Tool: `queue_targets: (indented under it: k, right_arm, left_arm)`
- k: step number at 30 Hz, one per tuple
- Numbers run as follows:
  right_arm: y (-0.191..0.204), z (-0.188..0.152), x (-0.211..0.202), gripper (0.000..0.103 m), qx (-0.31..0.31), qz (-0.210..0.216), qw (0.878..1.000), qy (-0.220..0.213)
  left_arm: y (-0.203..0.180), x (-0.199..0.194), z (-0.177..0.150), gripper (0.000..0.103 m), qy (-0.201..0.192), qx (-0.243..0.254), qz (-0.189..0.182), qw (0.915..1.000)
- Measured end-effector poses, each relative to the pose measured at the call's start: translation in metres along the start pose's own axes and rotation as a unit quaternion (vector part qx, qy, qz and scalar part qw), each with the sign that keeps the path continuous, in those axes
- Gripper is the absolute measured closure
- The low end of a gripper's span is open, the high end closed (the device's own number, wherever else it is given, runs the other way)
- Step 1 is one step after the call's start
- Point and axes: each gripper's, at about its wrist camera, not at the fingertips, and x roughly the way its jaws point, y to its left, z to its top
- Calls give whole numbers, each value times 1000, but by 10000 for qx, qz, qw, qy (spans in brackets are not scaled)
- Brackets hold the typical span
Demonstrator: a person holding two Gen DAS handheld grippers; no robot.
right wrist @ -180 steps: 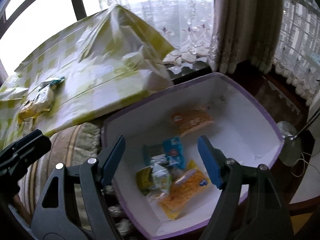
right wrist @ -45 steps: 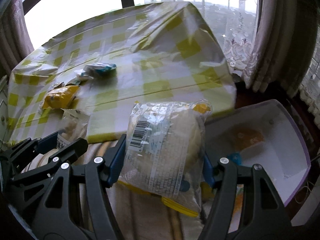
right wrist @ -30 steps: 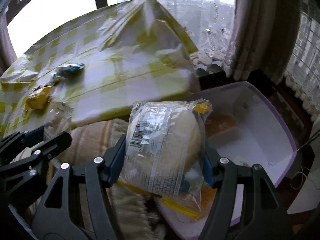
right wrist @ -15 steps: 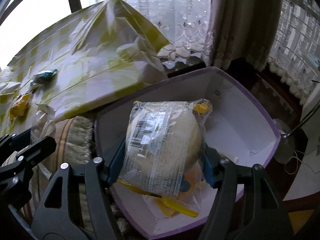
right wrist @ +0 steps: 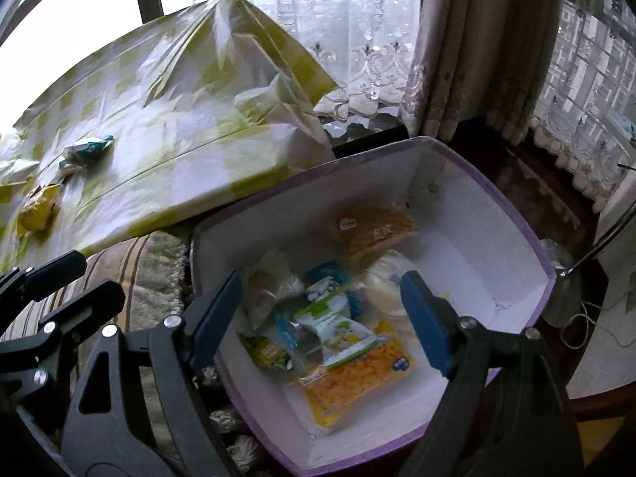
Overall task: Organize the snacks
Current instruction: 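Grasp the clear cookie bag with the left gripper while the right grasps the blue-edged clear bag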
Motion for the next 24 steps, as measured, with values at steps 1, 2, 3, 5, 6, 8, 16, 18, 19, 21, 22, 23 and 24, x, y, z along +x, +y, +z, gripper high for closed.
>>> queue_targets:
  k: [1, 2, 3, 5, 6, 8, 16, 18, 19, 21, 22, 23, 24]
  right_arm:
    - [2, 0, 0, 19, -15, 3, 10000, 0]
    - [4, -1, -1, 19, -29, 6, 10000, -3]
    - [6, -1, -2, 19, -41, 16, 10000, -6]
    - [8, 0, -2, 19, -59, 30, 10000, -9]
    - [9, 0, -3, 19, -70, 36, 10000, -10]
    - [12, 0, -3, 19, -82, 53, 10000, -6]
    - [40, 1, -5, 19, -246, 292, 9993, -21]
    - [53, 2, -6, 19, -341, 410, 9986, -49]
    - [59, 2, -6, 19, -388, 459, 9982, -62]
    - [75, 2, -6, 19, -518, 572, 9970, -88]
    - [81, 2, -6, 19, -564, 611, 9965, -98]
    - [89, 3, -6, 19, -629, 654, 9958, -105]
    - [97, 3, -5, 19, -702, 685, 9951, -114]
  left_arm:
    - [1, 0, 0, 44, -2, -18, 28, 10000]
    - [3, -1, 0, 44, -2, -40, 78, 10000]
    - [5, -1, 0, 44, -4, -55, 108, 9999]
    - [11, -1, 0, 44, -5, -129, 158, 9998]
    - [13, -1, 0, 44, -4, -163, 170, 9997]
    - [20, -2, -1, 44, -2, -253, 209, 9995]
    - [62, -11, -8, 44, -82, -727, 473, 9962]
    - [77, -16, -12, 44, -130, -881, 578, 9943]
    - [85, -19, -14, 44, -159, -963, 646, 9931]
    - [101, -25, -18, 44, -211, -1104, 766, 9907]
    - [115, -30, -22, 44, -257, -1255, 833, 9883]
    - [123, -33, -23, 44, -287, -1353, 873, 9865]
    - [137, -38, -27, 44, -344, -1500, 969, 9833]
